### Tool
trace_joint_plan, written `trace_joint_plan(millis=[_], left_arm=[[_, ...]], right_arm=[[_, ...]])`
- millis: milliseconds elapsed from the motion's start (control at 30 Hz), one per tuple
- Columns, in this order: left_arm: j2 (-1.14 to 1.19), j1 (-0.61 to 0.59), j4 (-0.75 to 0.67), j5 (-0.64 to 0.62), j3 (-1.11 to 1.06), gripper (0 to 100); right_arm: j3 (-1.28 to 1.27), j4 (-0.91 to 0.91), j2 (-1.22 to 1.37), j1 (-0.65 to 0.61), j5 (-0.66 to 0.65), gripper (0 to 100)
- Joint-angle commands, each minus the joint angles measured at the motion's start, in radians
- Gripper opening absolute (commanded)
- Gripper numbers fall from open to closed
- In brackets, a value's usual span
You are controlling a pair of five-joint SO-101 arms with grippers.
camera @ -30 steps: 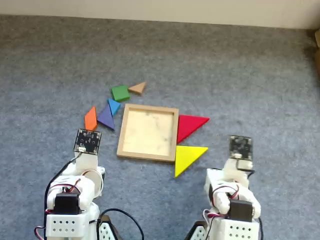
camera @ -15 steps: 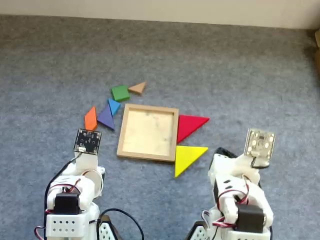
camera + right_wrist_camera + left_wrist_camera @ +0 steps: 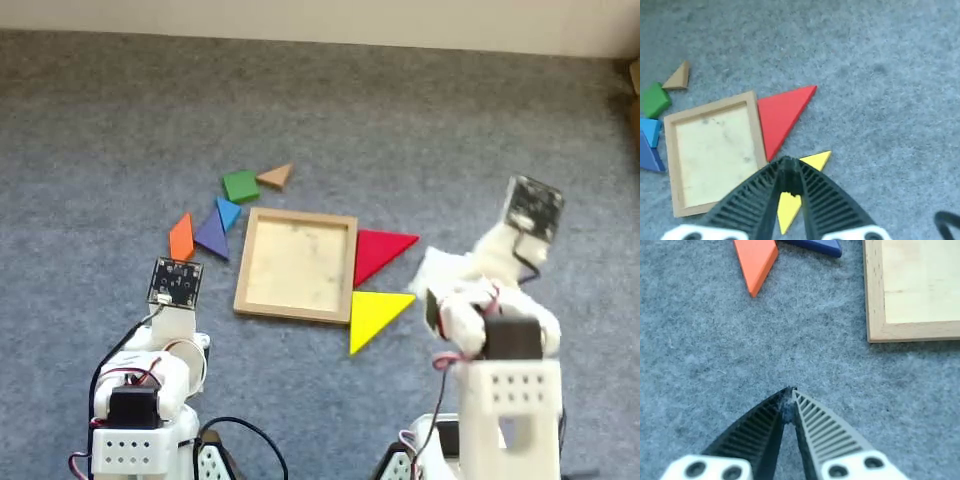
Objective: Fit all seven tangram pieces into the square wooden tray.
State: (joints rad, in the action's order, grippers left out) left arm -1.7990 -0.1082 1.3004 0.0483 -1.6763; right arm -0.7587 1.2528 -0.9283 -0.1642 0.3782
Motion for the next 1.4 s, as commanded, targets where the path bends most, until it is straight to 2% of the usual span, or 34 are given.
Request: trace_joint_plan(millis=[0, 67, 200, 267, 800, 1367], left_arm=[[0.002, -0.010, 0.005, -0.003, -0.021, 1], [0.002, -0.010, 0.005, -0.003, -0.021, 1], [0.002, -0.010, 0.005, -0.003, -0.021, 1], [0.002, -0.010, 0.005, -0.003, -0.021, 1], [0.002, -0.010, 0.005, -0.003, -0.021, 1], [0.002, -0.010, 0.005, -0.003, -0.021, 1]], right_arm=[[0.116, -0.004, 0.151, -0.099, 0.066, 2.2], [0.160, -0.004, 0.232, -0.140, 0.104, 8.9], [0.243, -0.005, 0.395, -0.188, 0.236, 28.5], [0.303, -0.005, 0.476, -0.205, 0.284, 33.0], [0.765, -0.005, 1.041, -0.216, 0.457, 33.4], [1.006, -0.042, 1.388, -0.185, 0.463, 33.5]])
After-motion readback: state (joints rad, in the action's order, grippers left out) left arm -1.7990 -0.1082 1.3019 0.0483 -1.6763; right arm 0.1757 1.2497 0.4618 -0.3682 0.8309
